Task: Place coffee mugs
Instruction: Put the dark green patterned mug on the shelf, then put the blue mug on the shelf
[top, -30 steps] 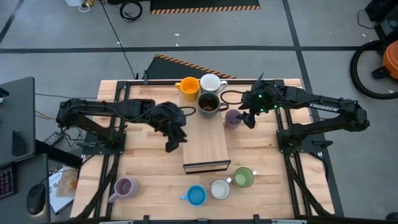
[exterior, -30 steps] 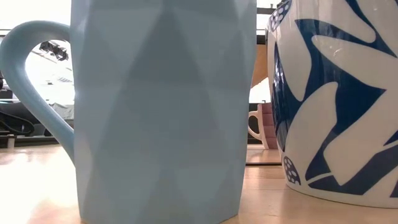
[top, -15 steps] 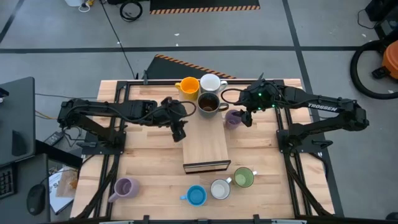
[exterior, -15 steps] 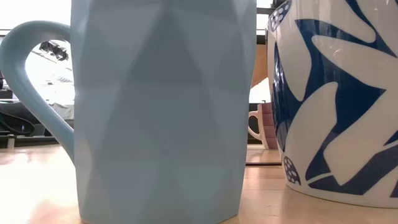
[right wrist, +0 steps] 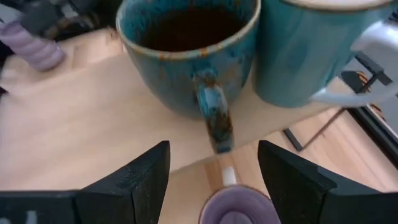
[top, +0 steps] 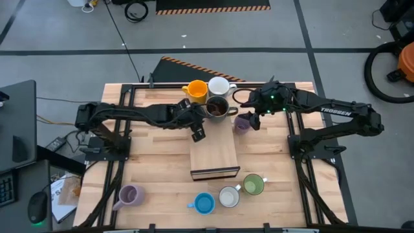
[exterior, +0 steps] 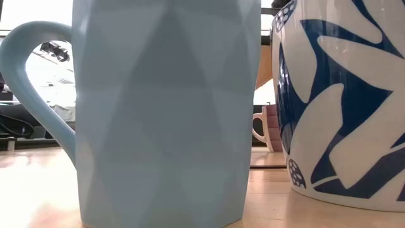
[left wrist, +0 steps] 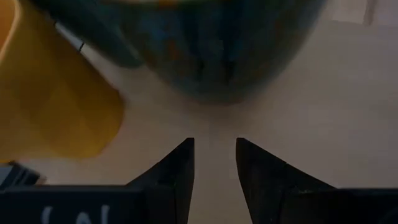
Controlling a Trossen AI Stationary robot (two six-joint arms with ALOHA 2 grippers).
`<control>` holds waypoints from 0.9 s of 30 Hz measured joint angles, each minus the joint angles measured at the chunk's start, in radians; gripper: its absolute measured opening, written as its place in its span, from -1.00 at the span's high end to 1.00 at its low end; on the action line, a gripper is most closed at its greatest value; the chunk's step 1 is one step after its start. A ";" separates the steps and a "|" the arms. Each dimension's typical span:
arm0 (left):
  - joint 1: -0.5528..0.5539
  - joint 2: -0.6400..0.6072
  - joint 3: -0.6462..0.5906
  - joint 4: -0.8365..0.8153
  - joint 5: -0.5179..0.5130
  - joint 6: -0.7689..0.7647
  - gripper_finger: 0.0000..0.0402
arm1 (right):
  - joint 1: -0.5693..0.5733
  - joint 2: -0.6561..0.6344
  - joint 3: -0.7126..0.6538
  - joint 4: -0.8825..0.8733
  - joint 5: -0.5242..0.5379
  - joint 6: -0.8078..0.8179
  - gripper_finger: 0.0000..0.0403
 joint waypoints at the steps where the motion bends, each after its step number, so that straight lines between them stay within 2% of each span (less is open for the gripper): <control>1: 0.003 0.008 0.000 0.017 0.001 0.002 0.38 | 0.000 0.000 0.000 0.009 -0.008 0.002 -0.24; 11: 0.002 0.046 0.000 0.124 -0.007 0.046 0.38 | 0.006 0.010 -0.001 0.015 -0.033 0.003 -0.24; 27: -0.001 0.078 0.000 0.186 -0.014 0.047 0.38 | 0.004 0.010 -0.001 0.006 0.015 0.003 -0.24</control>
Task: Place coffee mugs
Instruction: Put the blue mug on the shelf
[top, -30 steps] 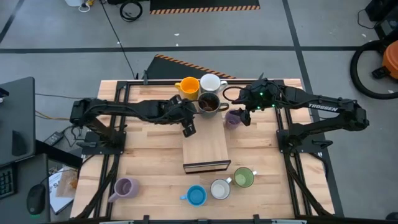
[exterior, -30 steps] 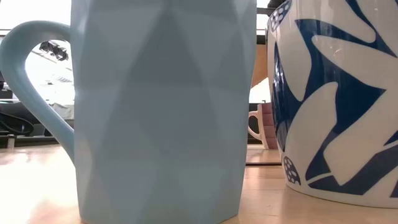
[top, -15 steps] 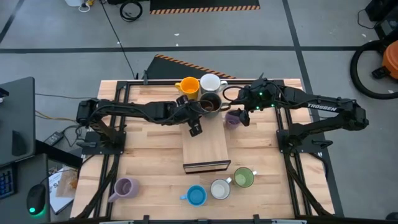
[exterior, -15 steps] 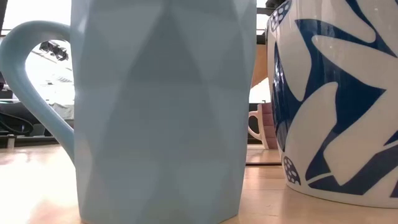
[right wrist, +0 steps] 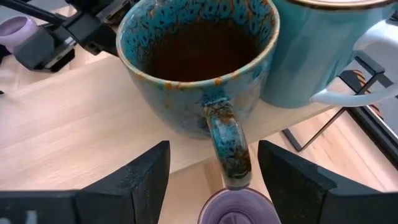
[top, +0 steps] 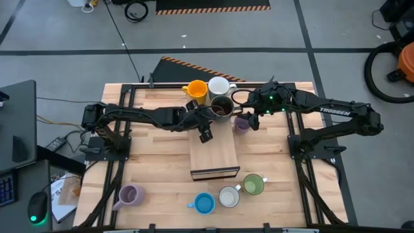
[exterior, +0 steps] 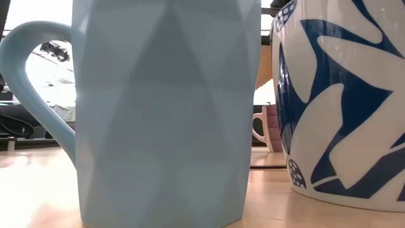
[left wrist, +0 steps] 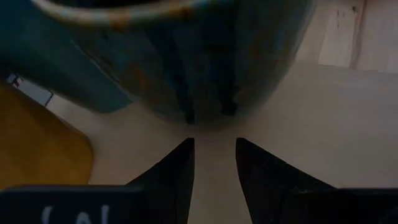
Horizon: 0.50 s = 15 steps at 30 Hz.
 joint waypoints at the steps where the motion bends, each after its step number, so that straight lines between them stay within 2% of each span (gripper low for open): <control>1: -0.001 0.000 0.000 -0.009 0.000 0.000 0.38 | 0.000 0.000 0.000 0.000 0.001 0.000 -0.24; 9: -0.005 -0.076 0.002 -0.151 0.029 0.000 0.38 | -0.001 0.002 0.000 0.023 0.038 -0.015 -0.24; 15: -0.006 -0.148 0.004 -0.243 0.219 -0.029 0.38 | -0.001 0.003 0.000 0.043 0.043 -0.037 -0.24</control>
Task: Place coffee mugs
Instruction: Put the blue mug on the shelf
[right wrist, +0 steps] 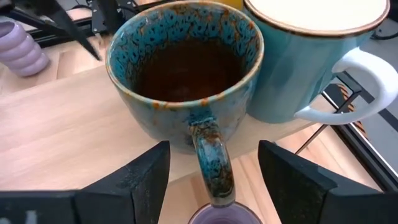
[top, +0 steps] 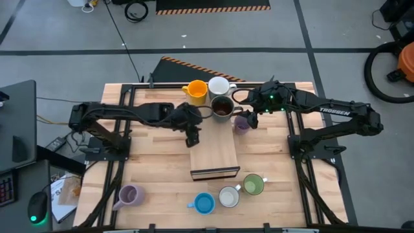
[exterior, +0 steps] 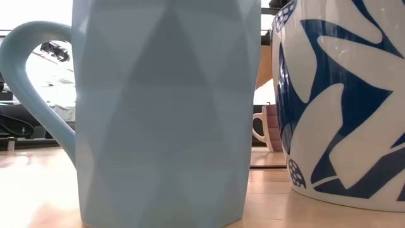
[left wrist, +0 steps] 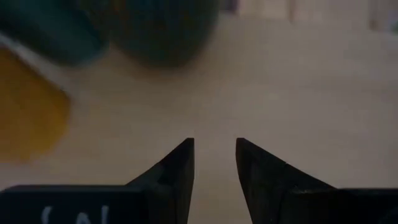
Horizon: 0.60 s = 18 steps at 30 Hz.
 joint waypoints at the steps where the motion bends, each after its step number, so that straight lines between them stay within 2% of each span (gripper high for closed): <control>1: 0.000 -0.007 0.000 -0.003 0.028 -0.018 0.38 | -0.001 0.000 0.000 0.003 0.000 -0.001 -0.25; 10: -0.033 -0.033 0.004 -0.155 0.292 -0.224 0.38 | -0.006 -0.002 0.024 0.031 0.000 -0.018 -0.31; 18: -0.138 -0.040 0.004 -0.344 0.536 -0.398 0.38 | -0.010 -0.005 0.129 0.021 0.015 -0.092 -0.33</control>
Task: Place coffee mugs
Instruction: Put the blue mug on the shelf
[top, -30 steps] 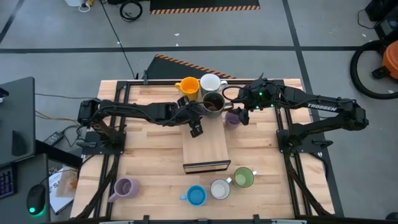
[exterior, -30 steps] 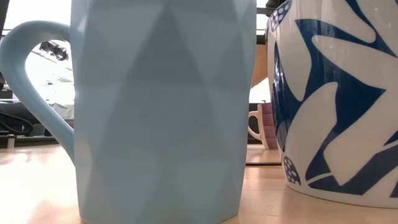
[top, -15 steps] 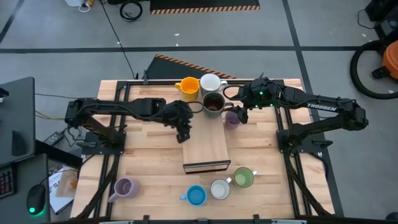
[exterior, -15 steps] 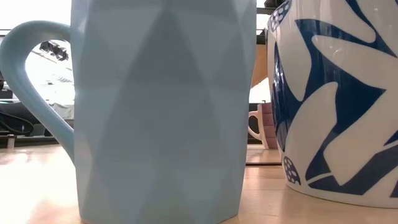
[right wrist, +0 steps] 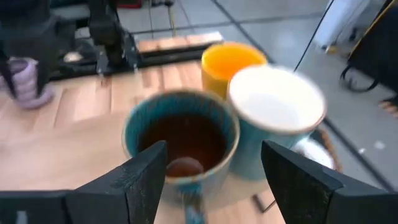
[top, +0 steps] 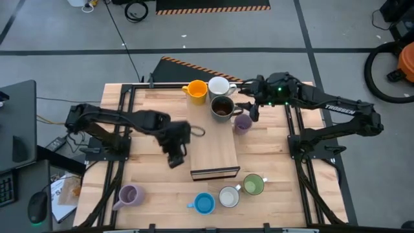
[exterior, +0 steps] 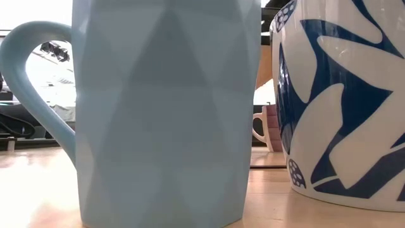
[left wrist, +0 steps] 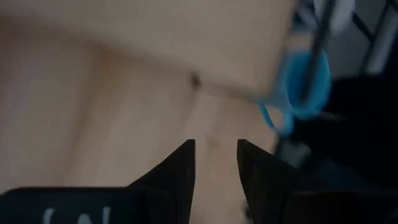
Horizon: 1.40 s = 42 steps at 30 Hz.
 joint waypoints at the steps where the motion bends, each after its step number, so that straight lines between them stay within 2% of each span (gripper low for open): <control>1: -0.023 0.000 0.000 -0.022 0.024 -0.025 0.38 | 0.000 0.000 0.016 0.000 0.007 -0.013 -0.33; 4: -0.105 0.000 0.000 -0.067 0.058 -0.092 0.38 | 0.000 0.000 0.070 -0.002 0.035 -0.042 -0.33; 8: -0.225 0.000 0.000 -0.104 0.053 -0.140 0.38 | 0.000 -0.001 0.142 -0.011 0.053 -0.081 -0.33; 12: -0.353 0.000 0.000 -0.106 0.007 -0.175 0.38 | -0.002 -0.002 0.199 -0.021 0.056 -0.119 -0.33; 18: -0.495 0.002 0.000 -0.106 -0.025 -0.341 0.38 | -0.001 -0.002 0.235 -0.021 0.055 -0.141 -0.33; 20: -0.513 0.002 -0.001 -0.017 -0.053 -0.390 0.38 | -0.002 -0.002 0.235 -0.022 0.057 -0.148 -0.33; 25: -0.547 0.026 0.000 0.230 -0.196 -0.363 0.38 | -0.005 -0.001 0.235 -0.022 0.071 -0.148 -0.33; 31: -0.579 0.111 -0.001 0.301 -0.392 -0.351 0.38 | -0.005 -0.001 0.235 -0.025 0.071 -0.142 -0.33; 36: -0.582 0.185 -0.001 0.445 -0.466 -0.230 0.38 | -0.008 -0.001 0.235 -0.027 0.071 -0.146 -0.33; 38: -0.578 0.218 -0.001 0.506 -0.472 -0.158 0.38 | -0.011 -0.001 0.235 -0.028 0.071 -0.152 -0.33; 42: -0.544 0.273 0.032 0.533 -0.474 -0.131 0.38 | -0.012 -0.001 0.235 -0.047 0.071 -0.155 -0.33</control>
